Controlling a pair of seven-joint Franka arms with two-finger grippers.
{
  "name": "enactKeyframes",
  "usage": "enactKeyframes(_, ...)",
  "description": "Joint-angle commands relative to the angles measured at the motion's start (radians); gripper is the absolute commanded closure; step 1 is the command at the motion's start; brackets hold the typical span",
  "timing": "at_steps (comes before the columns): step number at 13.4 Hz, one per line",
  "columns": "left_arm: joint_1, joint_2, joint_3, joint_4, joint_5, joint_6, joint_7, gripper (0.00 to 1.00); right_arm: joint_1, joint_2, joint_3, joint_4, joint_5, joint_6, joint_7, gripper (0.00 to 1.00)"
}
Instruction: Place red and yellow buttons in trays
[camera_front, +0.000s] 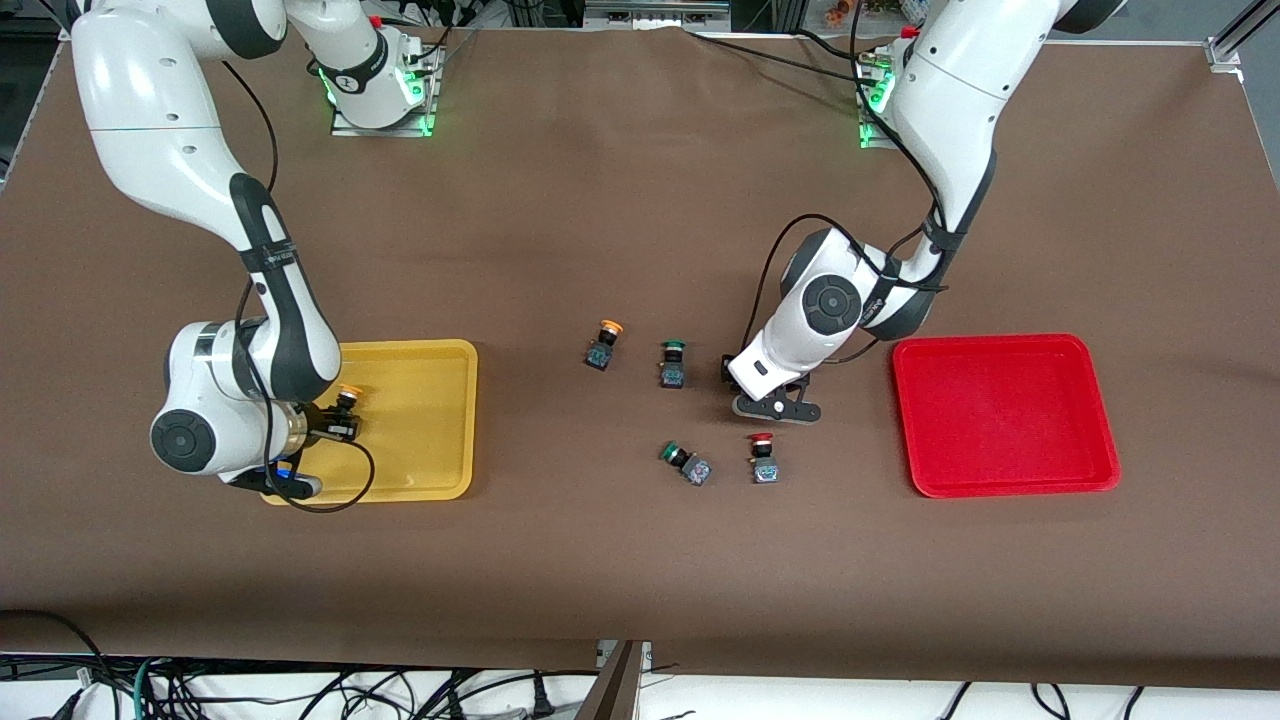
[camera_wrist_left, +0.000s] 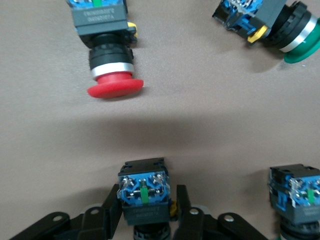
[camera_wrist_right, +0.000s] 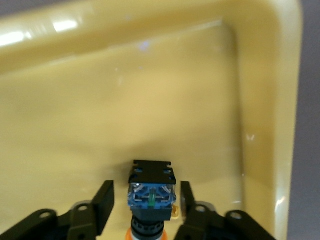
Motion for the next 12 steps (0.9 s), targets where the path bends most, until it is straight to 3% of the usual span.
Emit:
enactKeyframes(1, 0.029, -0.120, 0.023, -0.007, 0.017, -0.188, 0.000, 1.00, 0.029, -0.043, 0.024, 0.070, 0.003, -0.112, 0.008, 0.00)
enactKeyframes(4, 0.187, -0.203, 0.035, 0.017, 0.050, -0.459, 0.211, 1.00, 0.137, -0.046, 0.045, 0.089, 0.009, -0.144, 0.242, 0.00)
enactKeyframes(5, 0.245, -0.207, 0.039, 0.022, 0.145, -0.495, 0.321, 1.00, 0.171, -0.046, 0.064, 0.091, 0.025, -0.138, 0.321, 0.00)
enactKeyframes(9, 0.399, -0.128, 0.038, 0.005, 0.374, -0.390, 0.537, 1.00, 0.358, -0.020, 0.078, 0.088, 0.053, -0.007, 0.622, 0.00)
enactKeyframes(12, 0.421, -0.100, 0.038, -0.051, 0.385, -0.273, 0.568, 0.95, 0.449, 0.009, 0.078, 0.086, 0.055, 0.062, 0.732, 0.00)
